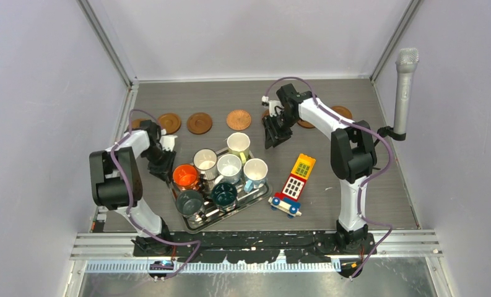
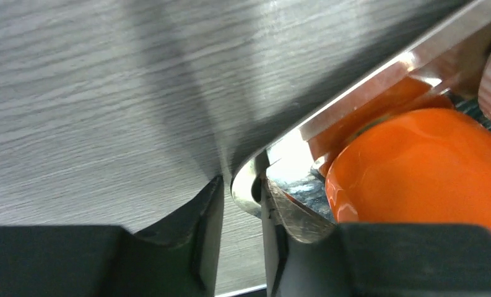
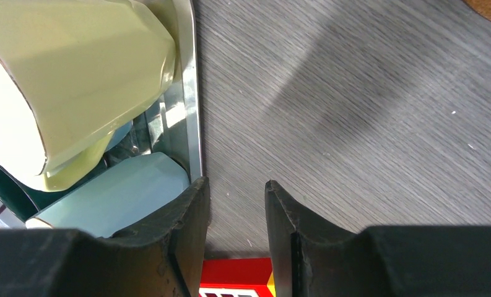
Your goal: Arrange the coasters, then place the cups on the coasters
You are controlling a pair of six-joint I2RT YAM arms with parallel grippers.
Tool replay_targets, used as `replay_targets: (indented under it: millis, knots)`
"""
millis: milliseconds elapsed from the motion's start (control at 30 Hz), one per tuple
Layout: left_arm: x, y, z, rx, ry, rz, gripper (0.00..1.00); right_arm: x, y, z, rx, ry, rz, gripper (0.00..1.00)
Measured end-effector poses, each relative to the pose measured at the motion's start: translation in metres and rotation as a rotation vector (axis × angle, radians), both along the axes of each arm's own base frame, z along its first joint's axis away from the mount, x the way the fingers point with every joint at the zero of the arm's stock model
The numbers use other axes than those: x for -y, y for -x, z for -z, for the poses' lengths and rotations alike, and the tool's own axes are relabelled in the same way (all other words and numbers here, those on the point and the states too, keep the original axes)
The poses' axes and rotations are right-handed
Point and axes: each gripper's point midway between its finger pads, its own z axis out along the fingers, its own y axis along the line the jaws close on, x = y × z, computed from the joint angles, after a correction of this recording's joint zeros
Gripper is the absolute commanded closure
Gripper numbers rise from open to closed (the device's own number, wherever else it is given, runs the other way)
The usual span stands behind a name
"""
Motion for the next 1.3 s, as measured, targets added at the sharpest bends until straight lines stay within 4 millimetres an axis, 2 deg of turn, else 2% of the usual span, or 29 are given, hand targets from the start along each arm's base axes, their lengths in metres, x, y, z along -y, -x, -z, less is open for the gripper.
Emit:
replay_targets:
  millis: [133,200,467,933,1100,1300]
  knots:
    - [0.0,-0.007,0.001,-0.028,-0.019,-0.007,0.89,0.006,0.0,-0.001,-0.001,0.009,0.002,0.57]
    - [0.0,-0.008,0.001,-0.054,-0.018,-0.007,0.9,0.007,0.0,-0.003,0.004,0.01,0.002,0.57]
    - [-0.001,-0.024,0.001,-0.149,-0.008,0.018,0.91,0.01,0.002,-0.003,0.001,0.013,0.006,0.56]
    - [0.009,-0.089,-0.002,-0.037,-0.037,0.22,0.87,0.012,0.011,-0.003,-0.013,0.012,0.014,0.55]
    - [0.012,-0.103,-0.003,0.011,-0.034,0.238,0.87,0.003,0.016,0.003,-0.038,-0.012,0.035,0.55]
    - [0.014,-0.106,-0.002,0.024,-0.023,0.237,0.86,-0.015,0.039,0.022,-0.127,-0.058,0.078,0.55]
